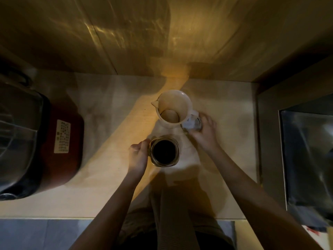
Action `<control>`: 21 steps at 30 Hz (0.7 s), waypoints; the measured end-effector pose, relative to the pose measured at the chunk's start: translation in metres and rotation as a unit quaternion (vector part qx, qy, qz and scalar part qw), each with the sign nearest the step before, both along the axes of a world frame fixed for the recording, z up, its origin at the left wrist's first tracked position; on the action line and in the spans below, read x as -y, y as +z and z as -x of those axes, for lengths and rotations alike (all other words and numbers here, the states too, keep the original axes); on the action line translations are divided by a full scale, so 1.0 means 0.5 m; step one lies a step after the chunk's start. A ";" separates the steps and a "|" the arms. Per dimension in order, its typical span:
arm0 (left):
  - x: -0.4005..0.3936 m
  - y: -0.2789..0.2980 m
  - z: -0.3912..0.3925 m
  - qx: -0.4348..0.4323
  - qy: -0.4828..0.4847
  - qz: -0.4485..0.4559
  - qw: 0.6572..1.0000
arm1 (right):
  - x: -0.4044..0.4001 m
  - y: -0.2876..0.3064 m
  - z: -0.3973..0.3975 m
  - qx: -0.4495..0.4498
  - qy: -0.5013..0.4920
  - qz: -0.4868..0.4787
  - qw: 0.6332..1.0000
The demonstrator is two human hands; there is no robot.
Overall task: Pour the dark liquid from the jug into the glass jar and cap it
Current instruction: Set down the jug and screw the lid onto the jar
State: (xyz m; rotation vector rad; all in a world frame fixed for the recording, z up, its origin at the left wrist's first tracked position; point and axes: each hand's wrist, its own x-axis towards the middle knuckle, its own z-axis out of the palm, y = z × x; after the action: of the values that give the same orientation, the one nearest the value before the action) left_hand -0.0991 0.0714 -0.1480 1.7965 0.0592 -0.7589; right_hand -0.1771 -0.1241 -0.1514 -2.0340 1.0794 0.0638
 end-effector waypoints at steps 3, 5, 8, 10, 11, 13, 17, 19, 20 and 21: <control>0.001 0.010 0.002 0.008 -0.015 0.007 1.000 | -0.005 -0.016 0.003 -0.085 0.123 0.073 0.986; -0.002 0.007 -0.001 0.021 -0.023 0.002 1.000 | -0.013 -0.019 0.001 -0.107 0.139 0.144 0.974; -0.013 -0.001 -0.010 0.072 -0.068 -0.023 0.995 | -0.019 -0.005 0.003 -0.081 0.113 0.182 0.973; -0.019 0.003 -0.012 0.139 -0.108 -0.055 0.983 | -0.022 0.016 0.012 -0.044 0.085 0.127 0.987; -0.022 0.012 -0.012 0.172 -0.126 -0.066 0.975 | -0.023 0.025 0.020 -0.025 0.076 0.092 0.993; -0.030 0.030 -0.011 0.208 -0.153 -0.066 0.964 | -0.024 0.045 0.039 -0.014 0.088 0.044 0.995; -0.062 0.058 -0.012 0.174 -0.225 -0.034 0.958 | -0.025 0.102 0.090 0.001 0.148 0.033 0.988; -0.075 0.067 -0.010 0.173 -0.297 -0.063 0.937 | -0.031 0.141 0.107 0.022 0.165 0.025 0.986; -0.078 0.069 -0.007 0.178 -0.324 -0.074 0.926 | -0.036 0.159 0.112 0.028 0.178 0.025 0.983; -0.079 0.069 -0.005 0.182 -0.343 -0.079 0.918 | -0.041 0.175 0.114 0.031 0.194 0.028 0.980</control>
State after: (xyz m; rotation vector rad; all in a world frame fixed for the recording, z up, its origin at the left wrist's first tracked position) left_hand -0.0964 0.1108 -0.1135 2.1035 -0.8163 -0.8985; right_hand -0.2341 -0.1034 -0.0637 -2.2576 0.6394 0.1712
